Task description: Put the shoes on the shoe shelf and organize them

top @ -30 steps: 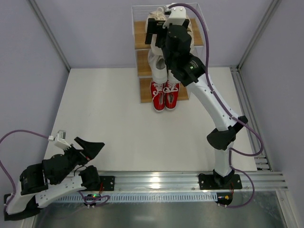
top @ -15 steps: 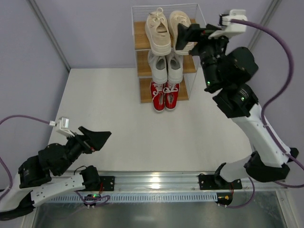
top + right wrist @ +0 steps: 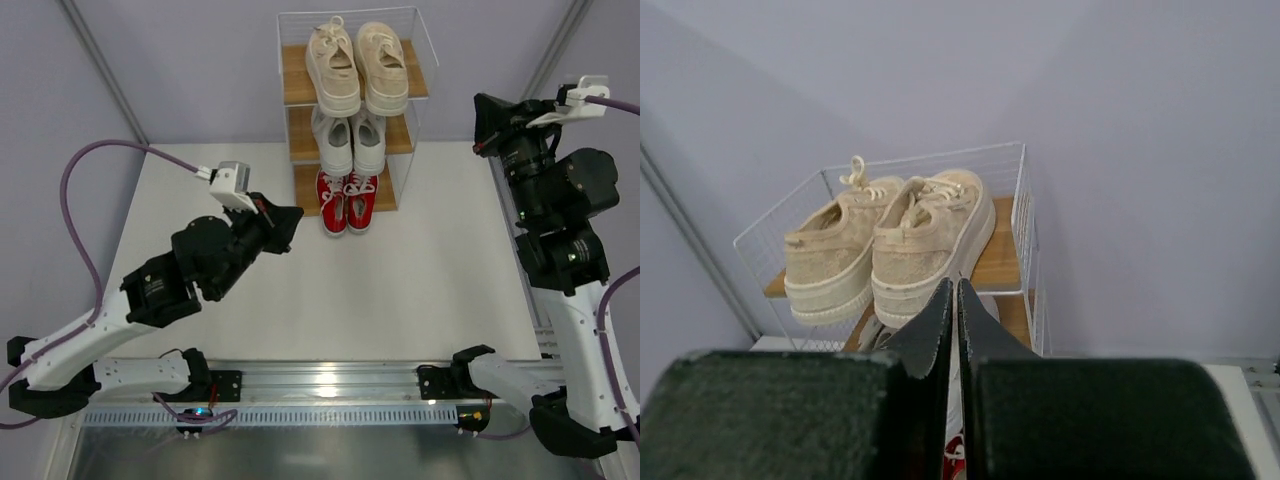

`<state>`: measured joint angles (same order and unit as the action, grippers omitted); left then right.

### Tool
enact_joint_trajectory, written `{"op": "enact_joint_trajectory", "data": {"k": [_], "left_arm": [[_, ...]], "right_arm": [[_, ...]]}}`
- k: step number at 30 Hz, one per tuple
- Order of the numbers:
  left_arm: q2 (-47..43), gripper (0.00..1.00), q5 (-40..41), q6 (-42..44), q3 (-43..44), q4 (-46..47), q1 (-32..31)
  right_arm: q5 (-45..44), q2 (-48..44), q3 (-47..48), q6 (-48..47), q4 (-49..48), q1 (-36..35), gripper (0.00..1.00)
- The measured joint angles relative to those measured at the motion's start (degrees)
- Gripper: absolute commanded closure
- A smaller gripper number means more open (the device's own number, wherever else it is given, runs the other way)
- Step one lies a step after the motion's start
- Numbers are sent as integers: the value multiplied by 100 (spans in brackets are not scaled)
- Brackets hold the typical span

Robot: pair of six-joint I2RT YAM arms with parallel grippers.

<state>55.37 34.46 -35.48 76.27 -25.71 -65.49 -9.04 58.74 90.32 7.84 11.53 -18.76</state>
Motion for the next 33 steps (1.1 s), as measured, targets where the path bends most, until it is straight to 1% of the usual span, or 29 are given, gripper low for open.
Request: {"op": "enact_joint_trajectory", "data": {"k": [3,5,6,8,11,16,20,26,33], "left_arm": [[435,100,-284,326,122,452,240],[629,100,-658,420,157,710,612],[702,100,-914,417,160,848,905],[817,100,-1541,326,160,1163,1517],[940,100,-2330,197,160,1700,2225],[1187,100,-3547,15,254,2391,2747],[1585,100,-4172,-66,516,2645,3014],[1917,99,-4494,-177,608,2728,3342],[2181,100,-4640,-420,610,3056,3700]], "right_arm": [[1561,155,-518,573,-214,868,96],[2616,400,-844,984,-466,1300,96],[3165,610,-935,1213,-651,1451,96],[3818,1062,-994,1480,-907,1569,96],[4417,1556,-1128,1751,-1119,1626,96],[4673,1703,-1137,1919,-1342,1637,96],[4511,1685,-1097,1950,-1591,1637,96],[3703,1508,-1318,2065,-1923,1637,96],[3252,1519,-1502,2374,-2413,1637,96]]}}
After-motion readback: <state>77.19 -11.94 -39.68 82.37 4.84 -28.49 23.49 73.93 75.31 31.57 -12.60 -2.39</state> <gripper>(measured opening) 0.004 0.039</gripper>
